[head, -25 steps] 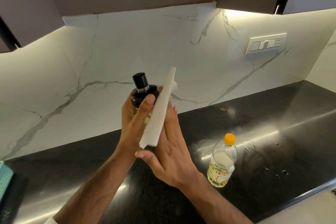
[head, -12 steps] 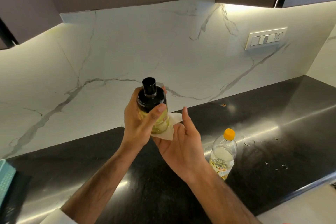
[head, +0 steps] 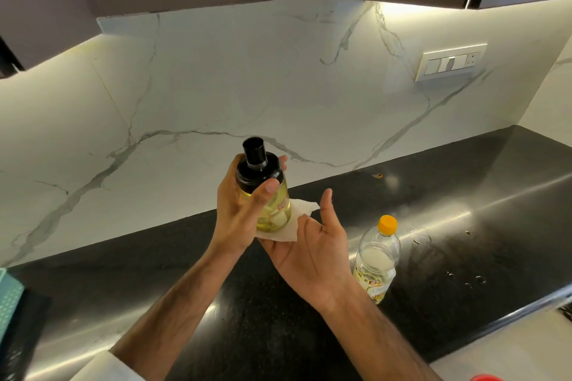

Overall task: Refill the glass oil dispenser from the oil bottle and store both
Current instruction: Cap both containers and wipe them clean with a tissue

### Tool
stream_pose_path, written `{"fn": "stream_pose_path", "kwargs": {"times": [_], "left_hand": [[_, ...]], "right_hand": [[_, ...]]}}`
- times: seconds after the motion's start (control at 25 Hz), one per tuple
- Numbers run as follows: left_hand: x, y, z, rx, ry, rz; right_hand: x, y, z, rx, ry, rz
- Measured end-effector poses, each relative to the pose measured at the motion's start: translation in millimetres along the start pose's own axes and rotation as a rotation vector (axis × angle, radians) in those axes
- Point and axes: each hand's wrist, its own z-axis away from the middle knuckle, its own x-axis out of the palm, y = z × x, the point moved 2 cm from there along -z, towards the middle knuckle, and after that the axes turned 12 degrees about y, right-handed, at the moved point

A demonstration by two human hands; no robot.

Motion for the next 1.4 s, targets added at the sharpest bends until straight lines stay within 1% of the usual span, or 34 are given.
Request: {"fn": "stream_pose_path", "kwargs": {"times": [0.16,0.32,0.44,0.52,0.56,0.6,0.72,0.8,0.88,0.96,1.04,1.08,1.12,1.16,1.24,1.32,1.4], "left_hand": [[2,-6,1,-0.010,-0.091,-0.022],[-3,-12,0,-0.114,-0.244,-0.005],[-3,-12,-3,-0.163,-0.382,0.055],[-3,-10,-3,-0.163,-0.435,0.090],[-3,-9,-3,-0.165,-0.418,0.093],[-3,-10,-1,-0.166,-0.366,0.097],[0,-12,6,-0.194,-0.108,0.126],[3,-12,11,-0.200,0.007,0.082],[5,-7,9,-0.204,0.009,0.006],[1,-2,1,-0.230,-0.113,0.009],[-5,4,-6,-0.248,-0.260,0.037],[-5,6,-8,-0.254,-0.305,0.050],[-4,6,-8,-0.255,-0.316,0.066],[-3,5,-7,-0.246,-0.290,0.072],[-1,4,-6,-0.213,-0.161,0.055],[2,5,-4,-0.203,-0.017,0.033],[4,9,-4,-0.223,0.078,0.022]], "right_hand": [[-9,-4,-8,0.069,0.023,0.070],[-23,-10,-17,0.201,0.068,0.021],[-26,-6,-22,0.275,0.006,0.030],[-25,-3,-20,0.267,0.001,0.013],[-24,-3,-18,0.240,0.010,-0.018],[-23,-3,-15,0.197,0.023,-0.056],[-19,4,-6,0.025,0.088,-0.098],[-18,8,-8,-0.073,0.114,-0.051],[-16,6,-11,-0.103,0.110,0.029],[-14,0,-11,-0.028,0.117,0.069],[-13,-3,-7,0.094,0.121,0.033],[-14,-3,-6,0.131,0.115,0.005],[-14,-2,-5,0.142,0.096,-0.014],[-13,-1,-4,0.132,0.079,-0.013],[-9,2,-6,0.049,0.094,0.057],[-9,10,-7,-0.132,0.131,0.149],[-9,19,-6,-0.311,0.139,0.185]]}}
